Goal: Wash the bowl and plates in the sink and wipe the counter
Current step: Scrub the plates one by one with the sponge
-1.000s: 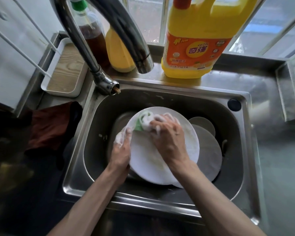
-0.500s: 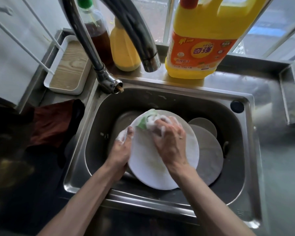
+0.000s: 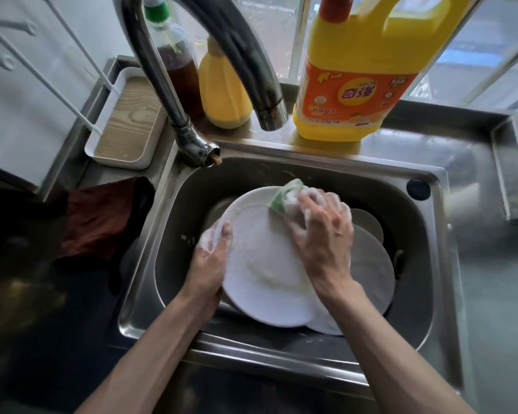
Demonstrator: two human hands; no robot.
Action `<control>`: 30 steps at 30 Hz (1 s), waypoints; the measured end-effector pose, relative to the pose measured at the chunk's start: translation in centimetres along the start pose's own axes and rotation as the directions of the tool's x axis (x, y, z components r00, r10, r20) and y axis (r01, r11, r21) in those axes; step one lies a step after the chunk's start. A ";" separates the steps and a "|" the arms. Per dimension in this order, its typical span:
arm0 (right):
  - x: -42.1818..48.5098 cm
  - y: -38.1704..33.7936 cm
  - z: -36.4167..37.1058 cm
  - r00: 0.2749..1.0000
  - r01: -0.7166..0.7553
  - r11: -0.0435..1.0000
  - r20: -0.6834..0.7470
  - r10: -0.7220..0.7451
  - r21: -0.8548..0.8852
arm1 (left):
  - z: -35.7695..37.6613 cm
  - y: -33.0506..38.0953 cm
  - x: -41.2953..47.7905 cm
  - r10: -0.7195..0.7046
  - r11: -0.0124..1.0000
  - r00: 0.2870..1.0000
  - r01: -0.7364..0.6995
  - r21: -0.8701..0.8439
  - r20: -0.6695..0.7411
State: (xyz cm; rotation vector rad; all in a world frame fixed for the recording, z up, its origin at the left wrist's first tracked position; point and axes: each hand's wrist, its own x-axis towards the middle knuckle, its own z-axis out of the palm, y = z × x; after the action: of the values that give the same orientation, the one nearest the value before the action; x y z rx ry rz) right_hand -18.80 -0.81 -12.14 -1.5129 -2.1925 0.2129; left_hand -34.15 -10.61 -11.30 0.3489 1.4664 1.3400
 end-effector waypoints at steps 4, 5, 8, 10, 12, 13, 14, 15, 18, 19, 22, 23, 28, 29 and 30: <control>-1.9 1.9 -1.0 0.995 -0.050 0.998 0.089 0.054 -0.042 | -0.8 0.7 0.5 0.023 1.000 0.995 -0.024 -0.008 -0.096; -2.7 2.1 -1.2 0.991 -0.045 0.999 0.123 0.045 -0.005 | -0.9 0.7 0.7 0.032 0.999 0.993 -0.033 -0.002 -0.110; -4.6 1.6 -1.3 0.976 0.014 0.984 0.213 -0.052 0.177 | -1.1 0.8 1.4 0.037 0.999 0.992 -0.033 0.039 -0.119; -5.2 0.4 -0.7 0.960 0.062 0.960 0.247 -0.132 0.274 | -0.9 0.9 1.7 0.049 0.996 0.994 -0.042 0.074 -0.096; -4.8 -0.7 0.0 0.961 0.093 0.950 0.224 -0.165 0.299 | -0.4 0.8 1.6 0.040 0.995 0.998 -0.036 0.090 -0.045; -4.3 -1.2 0.2 0.965 0.104 0.947 0.201 -0.170 0.305 | -0.2 0.8 1.5 0.024 0.996 1.000 -0.023 0.090 -0.016; -3.6 -1.6 0.5 0.969 0.111 0.945 0.179 -0.172 0.307 | 0.0 0.8 1.3 0.005 0.996 1.000 -0.007 0.089 0.013; -2.8 -1.9 0.7 0.973 0.115 0.947 0.156 -0.168 0.301 | 0.1 0.6 1.2 -0.009 0.996 0.999 0.006 0.089 0.037; -0.7 -1.8 0.7 0.991 0.097 0.969 0.072 -0.116 0.228 | 0.1 0.3 0.8 -0.020 0.997 0.999 0.017 0.071 0.040; -0.3 -1.3 0.5 0.996 0.067 0.984 0.053 -0.077 0.165 | -0.1 0.3 0.7 -0.024 0.998 0.999 0.023 0.064 0.021; -0.4 0.2 -0.4 0.996 -0.085 0.996 -0.002 0.085 -0.011 | -0.5 0.7 0.5 -0.026 0.998 1.000 0.025 0.050 0.009; -0.8 0.3 -0.6 0.993 -0.118 0.992 -0.008 0.118 -0.037 | -0.7 0.7 0.5 -0.026 0.998 0.999 0.025 0.054 0.019; -1.4 -2.7 0.2 0.995 0.023 0.991 0.095 -0.035 0.130 | -0.3 0.4 0.2 -0.048 0.994 0.998 0.044 0.097 0.042; -1.5 -3.4 0.3 0.991 0.050 0.981 0.113 -0.072 0.186 | -0.3 0.4 0.3 -0.053 0.993 0.997 0.047 0.107 0.055; -1.6 -3.9 0.4 0.985 0.066 0.967 0.136 -0.102 0.247 | -0.3 0.5 0.3 -0.061 0.993 0.996 0.053 0.109 0.067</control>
State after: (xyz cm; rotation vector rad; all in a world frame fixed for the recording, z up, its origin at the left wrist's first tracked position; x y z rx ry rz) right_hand -21.87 -3.67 -11.48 -1.3033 -2.2435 0.5600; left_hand -34.74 -10.41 -11.11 0.4160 1.4823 1.1949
